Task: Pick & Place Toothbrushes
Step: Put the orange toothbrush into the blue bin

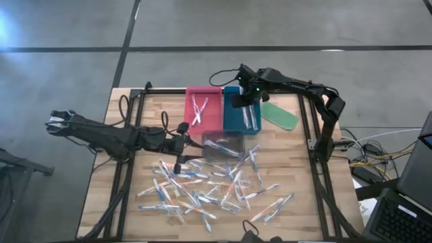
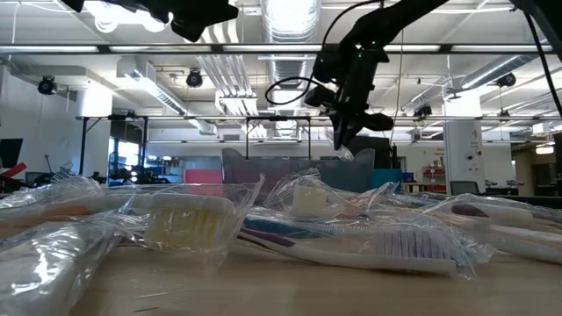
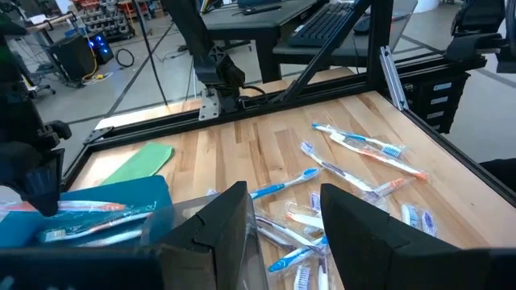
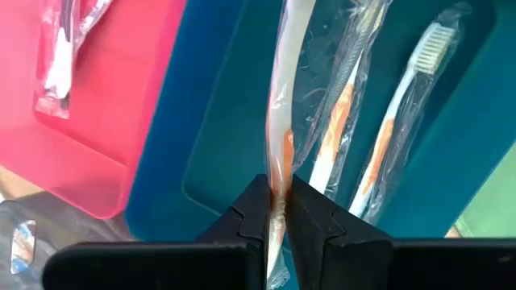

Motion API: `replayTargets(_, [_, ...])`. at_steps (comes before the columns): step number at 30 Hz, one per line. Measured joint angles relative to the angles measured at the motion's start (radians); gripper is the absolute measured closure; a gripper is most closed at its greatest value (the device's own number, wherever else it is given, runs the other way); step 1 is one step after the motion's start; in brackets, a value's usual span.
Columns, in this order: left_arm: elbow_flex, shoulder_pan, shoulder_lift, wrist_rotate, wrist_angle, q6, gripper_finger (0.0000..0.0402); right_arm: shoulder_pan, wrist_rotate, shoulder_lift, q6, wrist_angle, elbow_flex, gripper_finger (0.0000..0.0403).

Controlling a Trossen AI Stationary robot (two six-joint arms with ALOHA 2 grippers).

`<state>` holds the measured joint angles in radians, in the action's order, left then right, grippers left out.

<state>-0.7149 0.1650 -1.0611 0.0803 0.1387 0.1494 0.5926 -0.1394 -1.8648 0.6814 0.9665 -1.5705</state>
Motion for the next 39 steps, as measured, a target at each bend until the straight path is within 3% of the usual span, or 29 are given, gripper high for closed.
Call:
replayTargets(20, [0.0,0.0,0.0,0.0,0.001,-0.019,0.0239,0.011,0.011,-0.001,-0.001,-0.087,0.061,0.038])
replayTargets(39, [0.0,0.0,0.0,0.0,0.002,-0.019,0.0239,0.045,0.01,-0.001,0.0,-0.214,0.214,0.0379])
